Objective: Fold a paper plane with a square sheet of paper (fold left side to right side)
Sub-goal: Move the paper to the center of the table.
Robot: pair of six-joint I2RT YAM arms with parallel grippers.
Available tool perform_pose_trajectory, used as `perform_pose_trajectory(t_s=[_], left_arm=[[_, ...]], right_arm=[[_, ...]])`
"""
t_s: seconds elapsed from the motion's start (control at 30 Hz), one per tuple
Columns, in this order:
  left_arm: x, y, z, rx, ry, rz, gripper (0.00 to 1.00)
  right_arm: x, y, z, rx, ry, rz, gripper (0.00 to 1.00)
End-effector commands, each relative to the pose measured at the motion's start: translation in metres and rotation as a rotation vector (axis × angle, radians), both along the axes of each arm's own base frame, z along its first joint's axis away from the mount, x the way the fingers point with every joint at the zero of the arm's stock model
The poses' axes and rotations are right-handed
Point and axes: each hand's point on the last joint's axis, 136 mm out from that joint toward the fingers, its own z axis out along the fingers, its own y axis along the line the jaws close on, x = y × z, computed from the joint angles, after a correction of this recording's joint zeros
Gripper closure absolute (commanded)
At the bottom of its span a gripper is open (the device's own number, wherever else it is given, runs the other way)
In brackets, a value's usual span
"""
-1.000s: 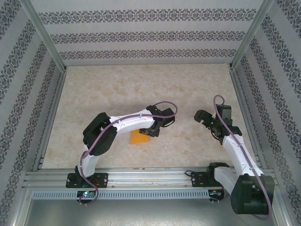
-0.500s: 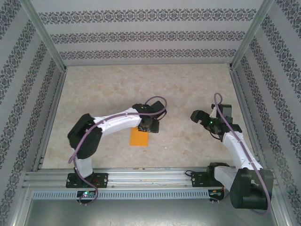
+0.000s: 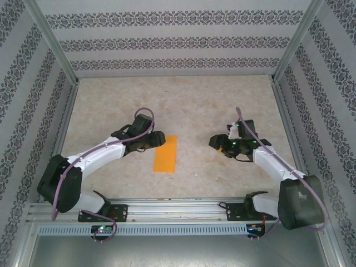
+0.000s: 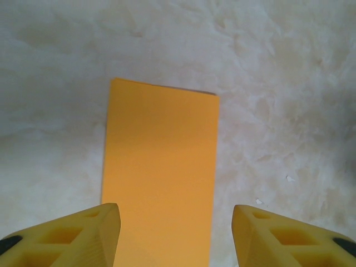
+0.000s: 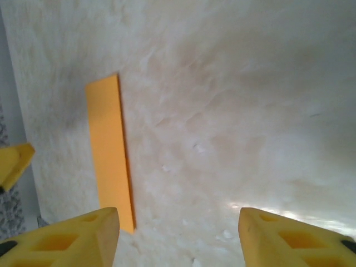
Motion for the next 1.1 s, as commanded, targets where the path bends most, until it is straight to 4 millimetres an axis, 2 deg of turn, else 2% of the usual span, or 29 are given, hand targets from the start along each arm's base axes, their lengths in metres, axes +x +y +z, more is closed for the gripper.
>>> perform_pose_trajectory(t_s=[0.0,0.17,0.3,0.37,0.5,0.6,0.9,1.07], left_arm=[[0.016,-0.001,0.021,-0.137,-0.09,0.014,0.44],[0.019,0.007,0.016,-0.214,-0.082,0.048,0.44],[0.018,0.01,0.01,-0.237,-0.072,0.058,0.45],[0.017,0.012,0.008,-0.232,-0.062,0.057,0.46],[0.014,0.016,0.002,-0.221,-0.044,0.062,0.48],[0.013,0.017,0.0,-0.222,-0.039,0.064,0.48],[0.015,0.018,-0.003,-0.221,-0.024,0.065,0.52],[0.015,0.018,-0.004,-0.211,-0.016,0.062,0.53]], right_arm=[[0.012,0.033,0.008,0.025,-0.023,0.032,0.52],[0.011,0.085,-0.004,0.015,0.002,0.137,0.73],[0.01,0.117,-0.015,0.012,0.028,0.204,0.94],[0.01,0.131,-0.02,0.016,0.038,0.231,1.0],[0.01,0.152,-0.033,0.01,0.072,0.278,1.0],[0.01,0.159,-0.044,0.005,0.1,0.294,1.0],[0.013,0.169,-0.057,-0.003,0.13,0.325,1.0],[0.012,0.168,-0.064,-0.018,0.15,0.33,1.0]])
